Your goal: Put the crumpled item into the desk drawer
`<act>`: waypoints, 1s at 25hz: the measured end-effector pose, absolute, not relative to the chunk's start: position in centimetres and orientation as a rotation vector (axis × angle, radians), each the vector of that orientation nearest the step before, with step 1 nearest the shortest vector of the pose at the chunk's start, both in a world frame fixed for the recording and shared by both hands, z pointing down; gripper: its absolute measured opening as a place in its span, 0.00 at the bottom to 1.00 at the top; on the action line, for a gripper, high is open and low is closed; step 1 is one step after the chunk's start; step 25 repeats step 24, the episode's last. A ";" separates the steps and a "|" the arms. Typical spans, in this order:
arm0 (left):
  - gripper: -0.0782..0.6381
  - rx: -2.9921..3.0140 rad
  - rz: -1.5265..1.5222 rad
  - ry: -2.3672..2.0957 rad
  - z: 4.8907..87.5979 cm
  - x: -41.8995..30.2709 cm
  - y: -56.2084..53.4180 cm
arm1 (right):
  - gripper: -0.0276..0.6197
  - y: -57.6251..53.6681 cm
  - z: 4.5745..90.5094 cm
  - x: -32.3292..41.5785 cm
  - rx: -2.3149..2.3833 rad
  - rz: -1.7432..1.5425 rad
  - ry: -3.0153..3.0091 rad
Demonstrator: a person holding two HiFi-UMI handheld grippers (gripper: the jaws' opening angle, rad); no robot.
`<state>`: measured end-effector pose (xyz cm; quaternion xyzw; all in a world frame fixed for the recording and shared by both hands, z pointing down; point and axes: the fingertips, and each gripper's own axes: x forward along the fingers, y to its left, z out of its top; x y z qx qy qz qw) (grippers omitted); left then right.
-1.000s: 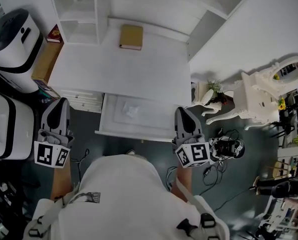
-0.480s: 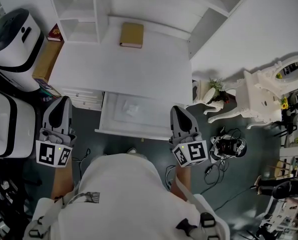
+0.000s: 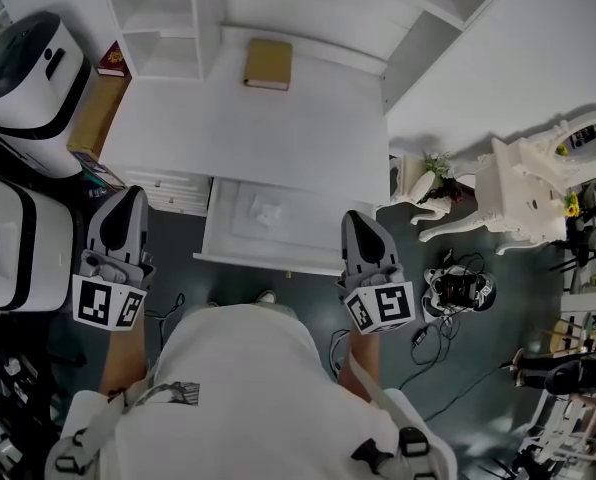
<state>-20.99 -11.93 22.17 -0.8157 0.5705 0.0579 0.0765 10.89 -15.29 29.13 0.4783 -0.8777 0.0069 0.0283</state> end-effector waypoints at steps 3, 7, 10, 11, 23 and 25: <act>0.13 -2.454 0.172 1.685 21.9 -20.9 -12.0 | 0.06 -14.9 29.4 10.6 1.487 0.031 -2.703; 0.13 -2.467 0.166 1.670 22.1 -21.1 -12.1 | 0.06 -14.4 29.9 10.5 1.506 0.049 -2.691; 0.13 -2.479 0.167 1.663 22.3 -21.3 -12.0 | 0.06 -14.2 30.0 10.2 1.519 0.053 -2.684; 0.13 -2.483 0.169 1.662 22.4 -21.4 -12.0 | 0.06 -14.1 30.0 10.0 1.520 0.053 -2.683; 0.13 -2.507 0.190 1.642 22.8 -22.6 -11.8 | 0.06 -13.6 29.2 8.9 1.526 0.004 -2.658; 0.13 -2.508 0.193 1.637 22.7 -22.5 -11.8 | 0.06 -13.5 29.2 8.9 1.525 0.001 -2.658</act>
